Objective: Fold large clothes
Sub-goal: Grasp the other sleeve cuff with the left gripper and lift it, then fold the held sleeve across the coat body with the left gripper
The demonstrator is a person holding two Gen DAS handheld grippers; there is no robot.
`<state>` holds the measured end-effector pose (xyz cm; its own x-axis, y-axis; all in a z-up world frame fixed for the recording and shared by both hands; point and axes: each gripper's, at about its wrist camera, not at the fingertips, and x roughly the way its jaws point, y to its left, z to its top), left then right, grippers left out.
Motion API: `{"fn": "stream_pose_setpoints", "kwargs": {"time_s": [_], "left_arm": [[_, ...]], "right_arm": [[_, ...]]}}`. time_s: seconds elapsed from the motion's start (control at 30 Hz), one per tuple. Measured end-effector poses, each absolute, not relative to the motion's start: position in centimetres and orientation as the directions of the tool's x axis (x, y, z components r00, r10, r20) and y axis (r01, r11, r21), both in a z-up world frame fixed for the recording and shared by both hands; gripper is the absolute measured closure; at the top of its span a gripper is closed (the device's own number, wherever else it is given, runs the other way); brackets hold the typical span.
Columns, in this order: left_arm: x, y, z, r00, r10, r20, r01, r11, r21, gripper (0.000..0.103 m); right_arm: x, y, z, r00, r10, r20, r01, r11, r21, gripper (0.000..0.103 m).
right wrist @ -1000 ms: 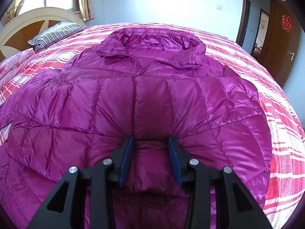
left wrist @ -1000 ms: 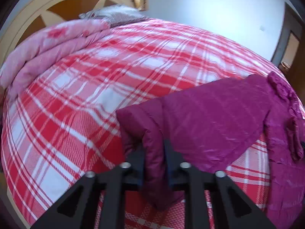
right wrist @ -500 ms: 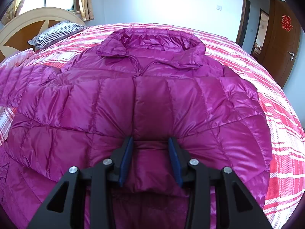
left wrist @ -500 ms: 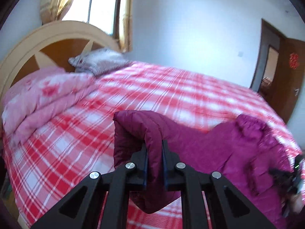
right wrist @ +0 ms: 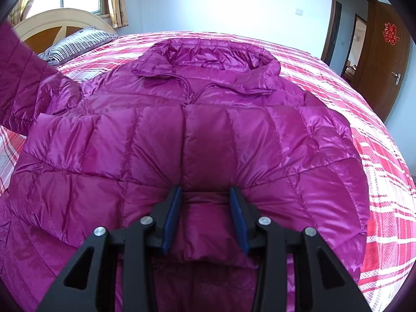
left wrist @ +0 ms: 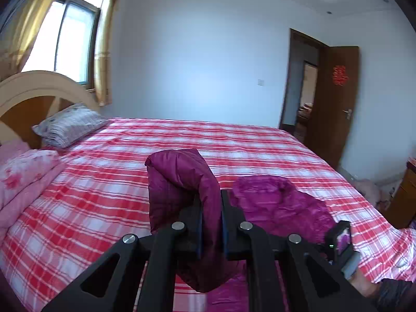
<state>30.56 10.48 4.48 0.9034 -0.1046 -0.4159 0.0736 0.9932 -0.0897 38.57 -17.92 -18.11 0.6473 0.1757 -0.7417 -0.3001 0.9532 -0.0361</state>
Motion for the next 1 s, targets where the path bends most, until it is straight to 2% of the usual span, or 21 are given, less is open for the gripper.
{"fn": "stream_pose_setpoints", "kwargs": {"time_s": [0.3, 0.43, 0.5, 0.53, 0.57, 0.6, 0.8, 1.0], "left_arm": [[33.2, 1.1, 1.7, 0.849, -0.237, -0.473, 0.238, 0.969, -0.058, 0.092], [34.1, -1.5, 0.0, 0.821, -0.269, -0.504, 0.271, 0.96, -0.07, 0.092], [34.5, -2.6, -0.9, 0.806, -0.285, -0.52, 0.288, 0.955, -0.077, 0.092], [34.7, -3.1, -1.4, 0.799, -0.29, -0.526, 0.294, 0.953, -0.078, 0.092], [35.0, -3.7, -1.8, 0.792, -0.296, -0.533, 0.303, 0.95, -0.078, 0.092], [35.2, -4.2, -2.3, 0.788, -0.297, -0.54, 0.308, 0.948, -0.073, 0.092], [36.3, -6.6, -5.5, 0.768, -0.282, -0.575, 0.324, 0.946, -0.031, 0.092], [37.7, -9.0, -9.3, 0.75, -0.249, -0.613, 0.315, 0.949, 0.0, 0.092]], "right_arm": [[38.7, -17.9, -18.0, 0.641, 0.184, -0.745, -0.303, 0.953, -0.025, 0.06], [39.1, -18.8, -17.7, 0.606, 0.252, -0.755, -0.322, 0.945, 0.057, 0.054], [39.2, -19.3, -17.6, 0.583, 0.312, -0.75, -0.35, 0.93, 0.115, 0.04], [39.1, -19.4, -17.6, 0.57, 0.345, -0.745, -0.366, 0.919, 0.146, 0.027], [39.1, -19.4, -17.6, 0.564, 0.365, -0.741, -0.378, 0.912, 0.161, 0.018], [38.9, -19.3, -17.6, 0.562, 0.37, -0.739, -0.384, 0.909, 0.162, 0.016], [37.6, -20.1, -16.5, 0.576, 0.376, -0.726, -0.376, 0.91, 0.174, 0.016], [35.9, -23.2, -15.0, 0.619, 0.328, -0.714, -0.362, 0.926, 0.112, 0.016]]}}
